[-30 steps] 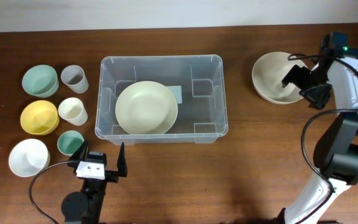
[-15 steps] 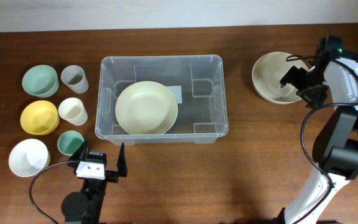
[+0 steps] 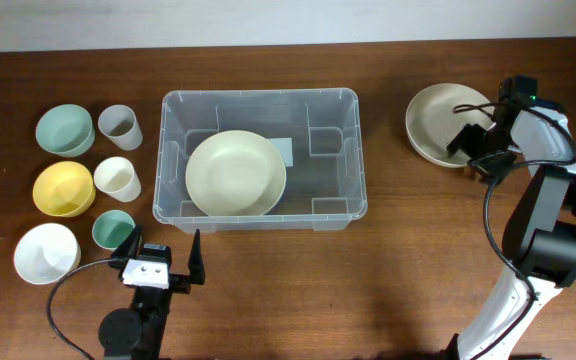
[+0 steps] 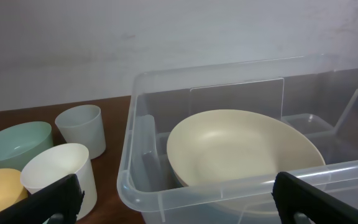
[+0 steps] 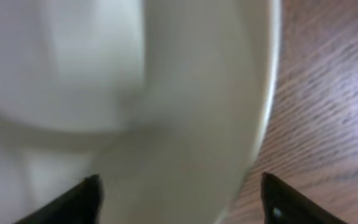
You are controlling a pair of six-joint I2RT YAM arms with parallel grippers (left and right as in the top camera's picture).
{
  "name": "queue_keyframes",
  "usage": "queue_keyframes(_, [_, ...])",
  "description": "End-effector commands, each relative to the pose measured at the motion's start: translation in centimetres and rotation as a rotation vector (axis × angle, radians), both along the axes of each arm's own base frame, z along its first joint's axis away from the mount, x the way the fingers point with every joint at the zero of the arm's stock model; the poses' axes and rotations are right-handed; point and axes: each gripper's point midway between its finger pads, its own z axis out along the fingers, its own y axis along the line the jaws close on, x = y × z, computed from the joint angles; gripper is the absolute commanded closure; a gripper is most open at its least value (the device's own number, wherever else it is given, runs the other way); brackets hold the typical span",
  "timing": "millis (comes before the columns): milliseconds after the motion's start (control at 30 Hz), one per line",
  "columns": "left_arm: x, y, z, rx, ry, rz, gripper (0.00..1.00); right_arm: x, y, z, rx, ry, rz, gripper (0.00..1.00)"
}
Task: Pack container
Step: 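Lift the cream bowl and lower it onto the stacked bowls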
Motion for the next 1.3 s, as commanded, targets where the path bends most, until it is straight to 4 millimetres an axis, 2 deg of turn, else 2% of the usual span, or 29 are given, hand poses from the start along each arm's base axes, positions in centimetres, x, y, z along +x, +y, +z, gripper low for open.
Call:
queue_keyframes(0, [0.0,0.1,-0.2,-0.006,0.004,0.006,0.00,0.0,0.4,-0.4,0.008,0.003,-0.010,0.52])
queue_keyframes(100, [0.0,0.1,-0.2,-0.006,0.004,0.006,0.00,0.1,0.3,-0.4,0.008,0.000,-0.023,0.71])
queue_keyframes(200, [0.0,0.1,-0.2,-0.006,0.004,0.006,0.00,0.3,0.3,-0.4,0.009,-0.006,-0.035,0.96])
queue_keyframes(333, [0.0,0.1,-0.2,-0.006,0.004,0.006,0.00,0.8,0.7,-0.2,0.039,-0.027,-0.057,0.96])
queue_keyframes(433, [0.0,0.1,-0.2,-0.006,0.004,0.006,0.00,2.1,1.3,0.2,0.083,-0.084,-0.048,0.96])
queue_keyframes(500, [0.0,0.1,-0.2,-0.006,0.004,0.006,0.00,3.1,1.6,0.9,0.116,-0.127,-0.041,0.96])
queue_keyframes(567, [0.0,0.1,-0.2,-0.006,0.004,0.006,0.00,4.4,1.9,2.5,0.173,-0.187,-0.035,0.96])
queue_keyframes(633, [0.0,0.1,-0.2,-0.006,0.004,0.006,0.00,6.1,2.4,5.7,0.284,-0.290,-0.021,0.96])
queue_keyframes(700, [0.0,0.1,-0.2,-0.006,0.004,0.006,0.00,8.1,2.8,11.3,0.417,-0.446,0.017,0.96])
queue_keyframes(733, [0.0,0.1,-0.2,-0.006,0.004,0.006,0.00,8.5,3.1,13.1,0.451,-0.492,0.036,0.96])
queue_keyframes(767, [0.0,0.1,-0.2,-0.006,0.004,0.006,0.00,8.9,3.4,15.9,0.492,-0.559,0.068,0.96])
queue_keyframes(867, [0.0,0.1,-0.2,-0.006,0.004,0.006,0.00,8.9,5.0,23.5,0.528,-0.701,0.177,0.96])
queue_keyframes(900, [0.0,0.1,-0.2,-0.006,0.004,0.006,0.00,8.6,5.7,25.2,0.521,-0.730,0.214,0.96])
queue_keyframes(933, [0.0,0.1,-0.2,-0.006,0.004,0.006,0.00,7.5,7.5,28.6,0.495,-0.773,0.286,0.96])
queue_keyframes(967, [0.0,0.1,-0.2,-0.006,0.004,0.006,0.00,6.8,8.9,30.3,0.487,-0.794,0.329,0.96])
queue_keyframes(1000, [0.0,0.1,-0.2,-0.006,0.004,0.006,0.00,5.4,11.9,32.9,0.479,-0.826,0.416,0.96])
queue_keyframes(1067, [0.0,0.1,-0.2,-0.006,0.004,0.006,0.00,3.6,16.1,34.7,0.469,-0.838,0.523,0.96])
queue_keyframes(1100, [0.0,0.1,-0.2,-0.006,0.004,0.006,0.00,2.7,18.5,34.9,0.450,-0.824,0.581,0.96])
queue_keyframes(1167, [0.0,0.1,-0.2,-0.006,0.004,0.006,0.00,1.4,21.9,34.0,0.393,-0.766,0.643,0.96])
queue_keyframes(1200, [0.0,0.1,-0.2,-0.006,0.004,0.006,0.00,0.7,23.7,33.0,0.357,-0.719,0.670,0.96])
queue_keyframes(1267, [0.0,0.1,-0.2,-0.006,0.004,0.006,0.00,-0.8,28.4,29.7,0.237,-0.600,0.756,0.96])
